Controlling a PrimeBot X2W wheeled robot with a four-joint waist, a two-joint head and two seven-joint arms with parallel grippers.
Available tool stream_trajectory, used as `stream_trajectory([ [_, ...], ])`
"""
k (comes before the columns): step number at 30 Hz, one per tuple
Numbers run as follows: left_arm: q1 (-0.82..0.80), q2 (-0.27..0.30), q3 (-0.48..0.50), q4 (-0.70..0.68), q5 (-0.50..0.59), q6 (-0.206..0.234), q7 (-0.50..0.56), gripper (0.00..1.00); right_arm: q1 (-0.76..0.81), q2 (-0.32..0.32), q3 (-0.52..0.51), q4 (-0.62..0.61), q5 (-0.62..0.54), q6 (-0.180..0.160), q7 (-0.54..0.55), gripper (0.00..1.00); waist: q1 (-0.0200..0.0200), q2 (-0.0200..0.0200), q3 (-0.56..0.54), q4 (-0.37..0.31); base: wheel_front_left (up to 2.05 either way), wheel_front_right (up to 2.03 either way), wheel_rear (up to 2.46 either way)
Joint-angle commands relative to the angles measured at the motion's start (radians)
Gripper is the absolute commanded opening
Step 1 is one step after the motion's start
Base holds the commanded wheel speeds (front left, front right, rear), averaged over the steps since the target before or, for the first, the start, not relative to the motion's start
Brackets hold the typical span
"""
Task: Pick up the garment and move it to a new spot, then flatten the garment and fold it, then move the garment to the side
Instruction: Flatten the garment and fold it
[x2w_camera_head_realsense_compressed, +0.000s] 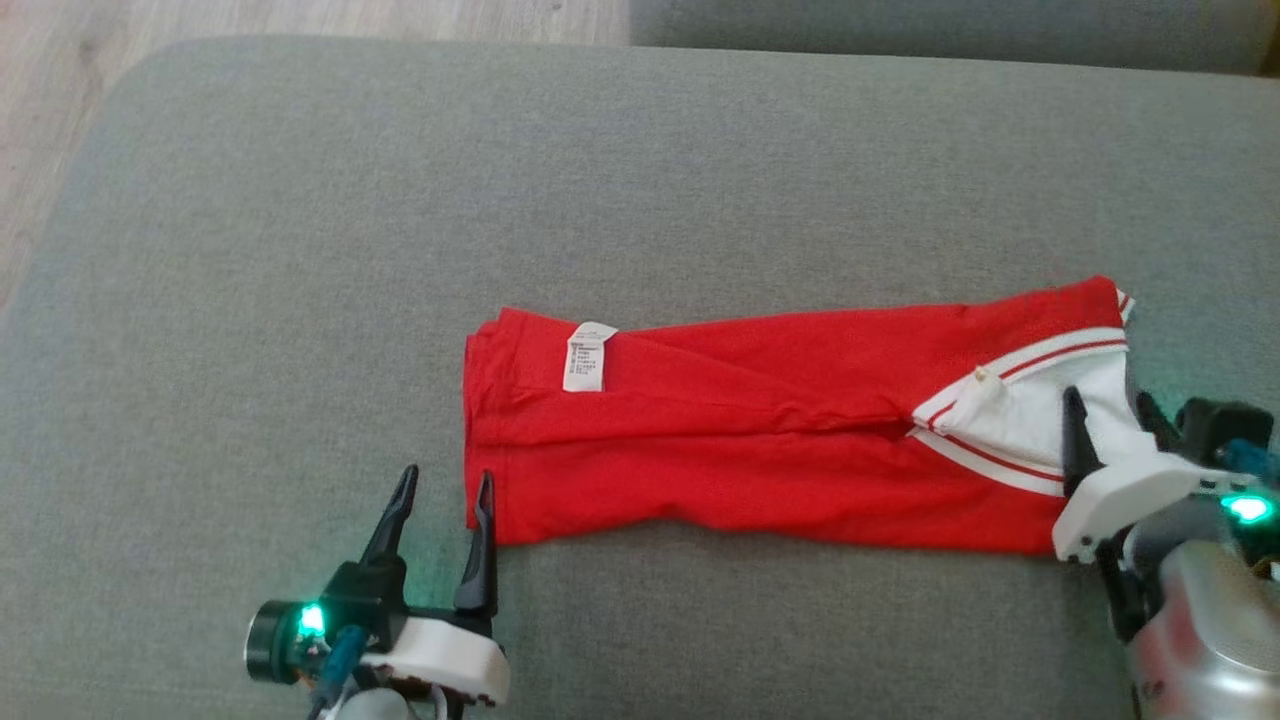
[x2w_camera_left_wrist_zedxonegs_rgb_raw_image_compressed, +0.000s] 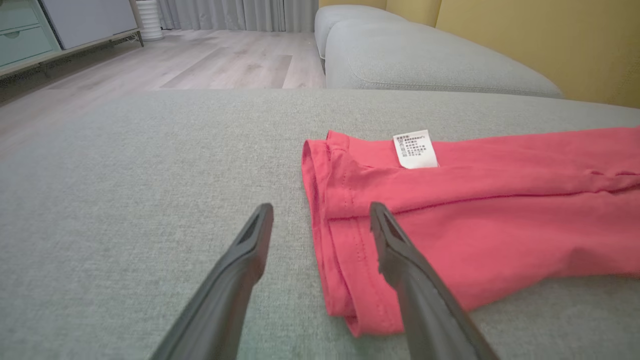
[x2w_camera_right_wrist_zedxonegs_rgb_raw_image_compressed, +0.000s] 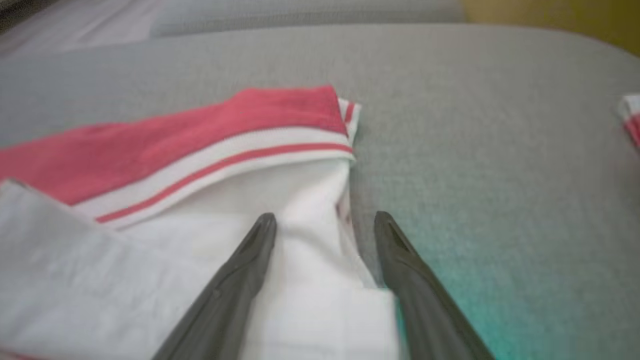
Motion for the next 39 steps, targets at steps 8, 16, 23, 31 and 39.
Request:
stream_trajectory([
  [8, -0.023, 0.000, 0.021, -0.007, -0.009, 0.012, -0.007, 1.00, 0.001, 0.011, 0.083, 0.118, 0.094, -0.001, 0.052, 0.00, -0.0002, 0.0000, 0.003, 0.006, 0.00, 0.00, 0.00],
  [16, -0.014, 0.000, 0.029, -0.002, -0.008, 0.009, -0.007, 1.00, -0.008, -0.077, -0.003, 0.111, 0.136, -0.001, -0.088, 0.00, -0.0002, 0.0000, -0.012, -0.024, 0.00, 0.00, 0.00],
  [23, -0.006, 0.000, 0.008, 0.002, -0.027, 0.008, -0.007, 1.00, -0.006, -0.039, 0.076, -0.073, 0.171, -0.001, -0.149, 0.00, -0.0002, 0.0000, -0.039, -0.048, 0.00, 0.00, 0.00],
  [31, -0.009, 0.000, -0.028, 0.010, -0.035, 0.006, -0.007, 1.00, 0.073, 0.027, 0.416, -0.334, 0.321, -0.001, -0.149, 0.00, -0.0002, 0.0000, -0.052, 0.012, 0.00, 0.00, 0.00],
  [39, 0.004, 0.000, -0.053, 0.025, -0.038, 0.003, -0.007, 1.00, 0.062, 0.045, 0.610, -0.371, 0.403, -0.001, -0.105, 0.00, -0.0002, 0.0000, -0.054, 0.154, 0.00, 0.00, 0.00],
])
